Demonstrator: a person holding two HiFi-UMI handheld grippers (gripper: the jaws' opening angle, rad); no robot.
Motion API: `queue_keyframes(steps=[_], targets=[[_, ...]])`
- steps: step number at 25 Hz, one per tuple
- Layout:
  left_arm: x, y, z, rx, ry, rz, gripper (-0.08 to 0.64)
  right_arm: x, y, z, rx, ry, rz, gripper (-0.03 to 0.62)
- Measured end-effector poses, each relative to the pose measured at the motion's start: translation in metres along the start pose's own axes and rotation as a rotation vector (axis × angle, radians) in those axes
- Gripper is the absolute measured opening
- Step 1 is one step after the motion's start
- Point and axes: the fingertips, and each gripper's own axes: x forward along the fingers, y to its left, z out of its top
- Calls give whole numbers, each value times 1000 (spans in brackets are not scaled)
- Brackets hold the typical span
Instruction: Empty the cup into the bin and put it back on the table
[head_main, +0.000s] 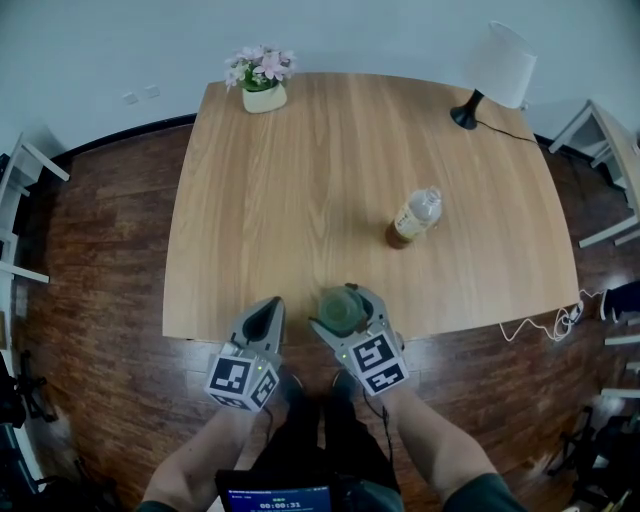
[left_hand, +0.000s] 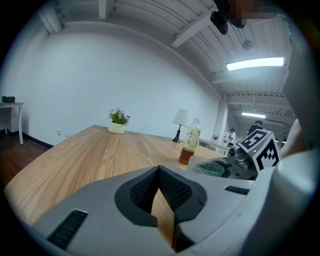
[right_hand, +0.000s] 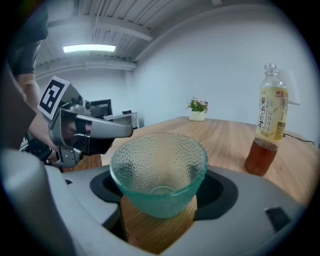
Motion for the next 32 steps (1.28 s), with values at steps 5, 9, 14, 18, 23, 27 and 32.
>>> queue_keyframes(steps=[5, 9, 14, 18, 23, 27, 32], targets=[[-5, -2, -5, 4, 11, -2, -8, 0, -2, 0, 15, -21, -16, 397], [-10, -1, -4, 12, 13, 6, -8, 3, -3, -4, 15, 5, -10, 438], [-14, -5, 4, 6, -12, -4, -9, -5, -9, -4, 38, -26, -36, 466], [-20, -5, 12, 18, -18, -3, -8, -15, -3, 5, 43, -47, -38, 466], [-33, -11, 33, 31, -48, -11, -9, -45, -5, 37, 75, -111, -69, 466], [-44, -14, 58, 46, -93, -4, -9, -78, -4, 70, 57, -165, -82, 466], [-67, -17, 87, 50, -163, 17, -9, -126, -3, 123, 6, -263, -76, 334]])
